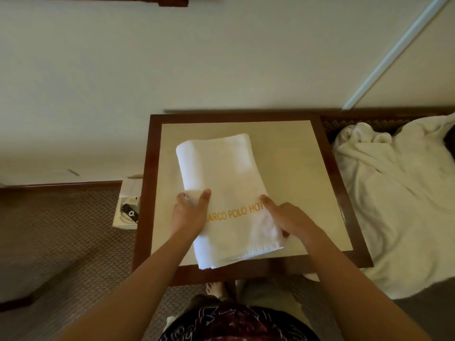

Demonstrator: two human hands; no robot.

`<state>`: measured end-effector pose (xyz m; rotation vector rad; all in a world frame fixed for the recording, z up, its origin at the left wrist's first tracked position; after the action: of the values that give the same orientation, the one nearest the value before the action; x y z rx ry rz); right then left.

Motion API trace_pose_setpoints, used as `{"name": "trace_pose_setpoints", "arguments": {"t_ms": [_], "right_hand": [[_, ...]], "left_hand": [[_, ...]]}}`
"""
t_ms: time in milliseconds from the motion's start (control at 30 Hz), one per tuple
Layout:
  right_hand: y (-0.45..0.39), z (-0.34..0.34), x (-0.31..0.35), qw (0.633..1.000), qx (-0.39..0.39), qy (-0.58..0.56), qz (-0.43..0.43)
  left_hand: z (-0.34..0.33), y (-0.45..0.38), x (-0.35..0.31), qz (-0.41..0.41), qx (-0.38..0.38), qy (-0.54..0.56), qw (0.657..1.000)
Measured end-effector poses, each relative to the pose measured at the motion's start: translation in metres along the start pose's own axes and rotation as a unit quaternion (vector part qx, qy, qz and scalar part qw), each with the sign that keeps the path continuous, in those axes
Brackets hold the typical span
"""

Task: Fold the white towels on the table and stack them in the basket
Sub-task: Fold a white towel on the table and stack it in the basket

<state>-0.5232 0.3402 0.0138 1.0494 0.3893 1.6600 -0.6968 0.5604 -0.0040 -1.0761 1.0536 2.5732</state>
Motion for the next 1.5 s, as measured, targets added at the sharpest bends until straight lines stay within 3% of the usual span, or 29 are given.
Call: {"name": "trace_pose_setpoints", "arguments": {"t_ms": [133,267,367,500,600,700,800,900,967,1067,1233,1367,1433,1500], "right_hand": [[-0.029,0.015,0.03,0.992,-0.053,-0.108,0.043],[-0.038,0.002,0.028,0.972,0.003,-0.225,0.067],[-0.032,0.0,0.023,0.963,-0.025,-0.25,0.099],[-0.033,-0.008,0.018,0.975,0.001,-0.206,0.077],[-0.044,0.002,0.025,0.979,0.03,-0.197,0.036],[-0.057,0.012,0.039,0.981,0.002,-0.19,0.038],[-0.063,0.017,0.052,0.968,-0.007,-0.239,0.078],[-0.069,0.026,0.055,0.96,-0.108,-0.226,0.122],[-0.076,0.022,0.051,0.969,-0.143,-0.178,0.094],[-0.089,0.013,0.043,0.984,-0.126,-0.121,0.045],[-0.079,0.025,0.048,0.986,-0.108,-0.107,0.075],[-0.054,0.008,0.021,0.997,-0.044,-0.032,0.052],[-0.045,-0.002,0.013,0.996,-0.063,-0.028,0.061],[-0.036,-0.003,0.01,0.987,-0.13,-0.028,0.095]], "left_hand": [[-0.006,-0.01,-0.008,0.009,-0.008,-0.008,1.0],[-0.006,-0.013,-0.006,-0.005,-0.012,0.01,1.0],[0.004,-0.019,0.001,-0.039,-0.034,0.002,0.999],[0.007,-0.024,-0.002,-0.058,-0.047,-0.047,0.996],[0.003,-0.028,-0.01,0.004,-0.041,-0.02,0.999],[0.0,-0.038,-0.023,0.042,-0.042,0.009,0.998],[-0.006,-0.041,-0.031,0.024,-0.05,-0.019,0.998],[-0.008,-0.041,-0.03,-0.003,-0.062,-0.033,0.997],[-0.008,-0.042,-0.029,-0.013,-0.068,-0.043,0.997],[-0.01,-0.041,-0.029,-0.013,-0.067,-0.05,0.996],[-0.004,-0.027,-0.023,0.006,-0.064,-0.048,0.997],[-0.016,0.008,-0.007,-0.001,-0.024,-0.061,0.998],[-0.023,0.019,0.0,-0.004,-0.018,-0.053,0.998],[-0.025,0.023,0.004,-0.02,-0.027,-0.038,0.999]]}}
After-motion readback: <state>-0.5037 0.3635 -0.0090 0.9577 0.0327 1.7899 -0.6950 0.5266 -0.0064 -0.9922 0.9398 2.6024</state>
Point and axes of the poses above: each hand's wrist, its own y-axis away from the middle knuckle, its own z-axis out of the back of the hand, x = y × z, the point moved 6 cm from there along -y, towards the middle knuckle, and after that the axes turned 2 degrees about x, right-handed, at the moved point
